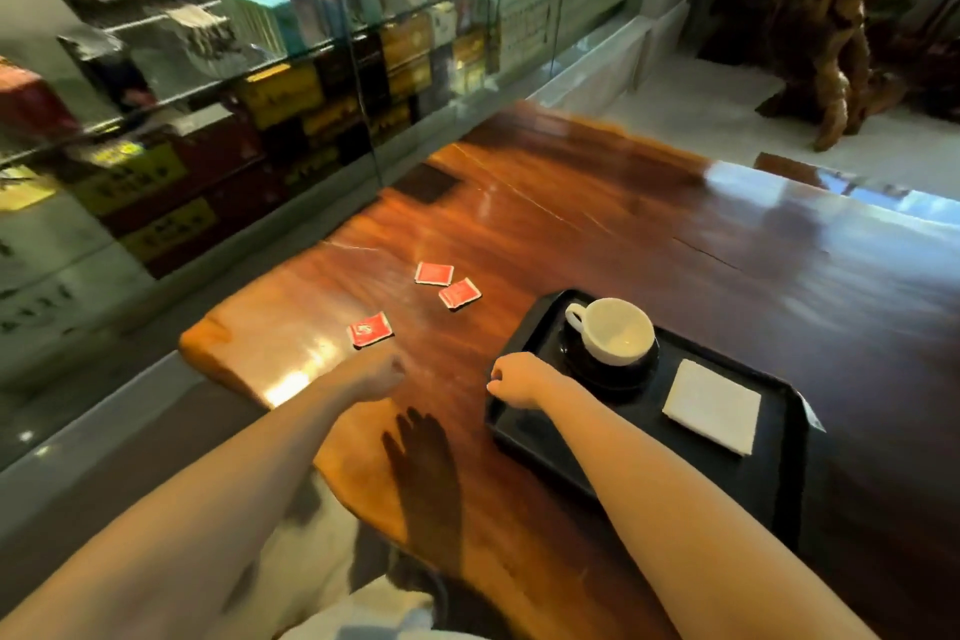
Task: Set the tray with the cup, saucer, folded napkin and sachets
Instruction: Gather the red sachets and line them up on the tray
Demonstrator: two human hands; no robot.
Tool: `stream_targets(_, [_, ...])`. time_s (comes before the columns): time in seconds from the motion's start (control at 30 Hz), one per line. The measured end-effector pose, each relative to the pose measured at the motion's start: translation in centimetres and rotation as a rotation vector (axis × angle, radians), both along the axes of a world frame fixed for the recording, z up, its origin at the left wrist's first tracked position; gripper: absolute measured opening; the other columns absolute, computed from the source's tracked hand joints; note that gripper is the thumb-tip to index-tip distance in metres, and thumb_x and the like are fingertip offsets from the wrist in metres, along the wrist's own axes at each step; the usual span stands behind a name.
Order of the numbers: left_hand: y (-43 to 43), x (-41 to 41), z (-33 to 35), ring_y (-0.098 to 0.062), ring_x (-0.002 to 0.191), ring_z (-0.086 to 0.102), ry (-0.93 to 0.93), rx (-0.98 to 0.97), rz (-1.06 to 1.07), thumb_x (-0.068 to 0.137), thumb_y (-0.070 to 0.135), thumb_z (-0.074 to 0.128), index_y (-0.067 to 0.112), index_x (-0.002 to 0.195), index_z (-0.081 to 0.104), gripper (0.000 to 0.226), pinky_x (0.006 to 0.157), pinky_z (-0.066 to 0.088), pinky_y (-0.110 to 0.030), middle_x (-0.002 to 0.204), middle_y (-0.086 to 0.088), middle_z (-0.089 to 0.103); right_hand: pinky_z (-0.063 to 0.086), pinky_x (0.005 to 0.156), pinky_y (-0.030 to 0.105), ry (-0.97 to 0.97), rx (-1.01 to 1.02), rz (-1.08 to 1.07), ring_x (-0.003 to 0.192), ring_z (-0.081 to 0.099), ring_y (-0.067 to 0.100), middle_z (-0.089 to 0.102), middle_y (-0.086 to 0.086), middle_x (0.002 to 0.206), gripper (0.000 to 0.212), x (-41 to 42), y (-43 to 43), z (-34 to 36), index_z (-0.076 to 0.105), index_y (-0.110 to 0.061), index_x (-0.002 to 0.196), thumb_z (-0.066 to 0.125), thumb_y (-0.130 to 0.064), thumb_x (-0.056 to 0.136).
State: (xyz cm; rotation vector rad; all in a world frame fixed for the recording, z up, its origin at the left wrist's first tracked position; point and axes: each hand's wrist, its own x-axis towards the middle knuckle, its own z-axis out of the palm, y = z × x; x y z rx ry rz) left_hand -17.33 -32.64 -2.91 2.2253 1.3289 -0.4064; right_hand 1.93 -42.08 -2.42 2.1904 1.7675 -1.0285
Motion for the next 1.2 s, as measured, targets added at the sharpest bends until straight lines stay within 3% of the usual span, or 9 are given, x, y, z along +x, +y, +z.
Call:
stream_targets(0.1, [3.3,-2.4,-1.3,-0.025,0.122,0.051,0.015,0.053,0.110,0.093,0.016,0.041,0.012,0.123,0.057,0.034,0.099,0.041,-0.030,0.132,-0.008,0.056,0.046,0.089,0.037,-0.004,0.062,-0.022,0.111,0.055,0.032,0.058,0.016,0.124,0.036,-1.3,3.4,-0.4,0.057,-0.001,0.119,0.042,-0.022,0.094])
stream_targets(0.27, [8.7,-4.1,-3.3,-0.031,0.106,0.059,-0.052,0.147,0.242,0.085,0.020,0.056,0.012,0.115,0.057,0.031,0.086,0.050,-0.036,0.118,-0.012,0.063,0.047,0.089,0.038,0.012,0.108,-0.104,0.109,0.056,0.031,0.059,0.013,0.123,0.031,-2.8,8.7,-2.3,0.059,-0.010,0.115,0.042,-0.019,0.091])
stream_targets(0.47, [13.2,-3.7,-7.1,-0.032,0.110,0.051,-0.109,0.161,0.107,0.079,0.030,0.066,0.013,0.125,0.049,0.052,0.088,0.043,-0.037,0.118,-0.014,0.056,0.045,0.095,0.042,-0.031,0.201,-0.289,0.113,0.053,0.033,0.053,0.016,0.127,0.037,-3.6,14.5,-5.4,0.050,-0.009,0.125,0.048,-0.025,0.092])
stream_targets(0.6, [14.3,-3.8,-9.0,-0.030,0.113,0.046,-0.072,0.197,0.065,0.080,0.035,0.068,0.019,0.132,0.044,0.060,0.092,0.044,-0.039,0.120,-0.011,0.052,0.046,0.092,0.035,-0.185,0.329,-0.411,0.114,0.051,0.028,0.051,0.014,0.127,0.041,-2.2,17.8,-7.0,0.045,-0.007,0.129,0.051,-0.022,0.092])
stream_targets(0.8, [15.1,-3.4,-9.8,-0.027,0.117,0.044,-0.182,0.024,0.088,0.078,0.031,0.071,0.024,0.132,0.043,0.061,0.094,0.044,-0.039,0.122,-0.007,0.049,0.043,0.095,0.032,-0.280,0.294,-0.494,0.115,0.046,0.025,0.045,0.011,0.131,0.044,-1.0,19.6,-9.3,0.041,-0.013,0.130,0.057,-0.025,0.091])
stream_targets(0.9, [15.6,-3.2,-9.4,-0.023,0.107,0.052,-0.270,-0.071,0.131,0.080,0.025,0.069,0.022,0.119,0.055,0.042,0.085,0.046,-0.033,0.114,-0.006,0.054,0.041,0.096,0.032,-0.204,0.277,-0.550,0.117,0.043,0.025,0.043,0.011,0.132,0.047,-0.7,19.8,-9.7,0.041,-0.014,0.131,0.060,-0.024,0.089])
stream_targets(1.03, [16.5,-2.7,-8.6,-0.017,0.097,0.057,-0.469,-0.283,0.393,0.085,0.019,0.064,0.020,0.101,0.064,0.017,0.080,0.050,-0.032,0.105,-0.002,0.061,0.038,0.088,0.026,-0.028,0.249,-0.658,0.114,0.042,0.023,0.044,0.011,0.129,0.049,0.0,20.0,-9.9,0.043,-0.017,0.127,0.066,-0.025,0.084])
stream_targets(1.1, [17.0,-2.4,-8.4,-0.016,0.097,0.059,-0.545,-0.424,0.536,0.087,0.020,0.063,0.021,0.101,0.062,0.014,0.084,0.054,-0.036,0.102,0.000,0.063,0.034,0.082,0.023,0.004,0.252,-0.697,0.111,0.043,0.020,0.046,0.009,0.127,0.046,0.1,20.0,-10.0,0.045,-0.018,0.123,0.067,-0.027,0.083])
stream_targets(1.2, [17.6,-1.9,-8.3,-0.016,0.099,0.061,-0.597,-0.536,0.631,0.090,0.019,0.059,0.019,0.106,0.062,0.016,0.080,0.055,-0.031,0.107,-0.002,0.064,0.035,0.081,0.022,0.040,0.261,-0.715,0.110,0.045,0.019,0.048,0.009,0.125,0.043,0.0,20.1,-10.0,0.048,-0.018,0.121,0.067,-0.027,0.084])
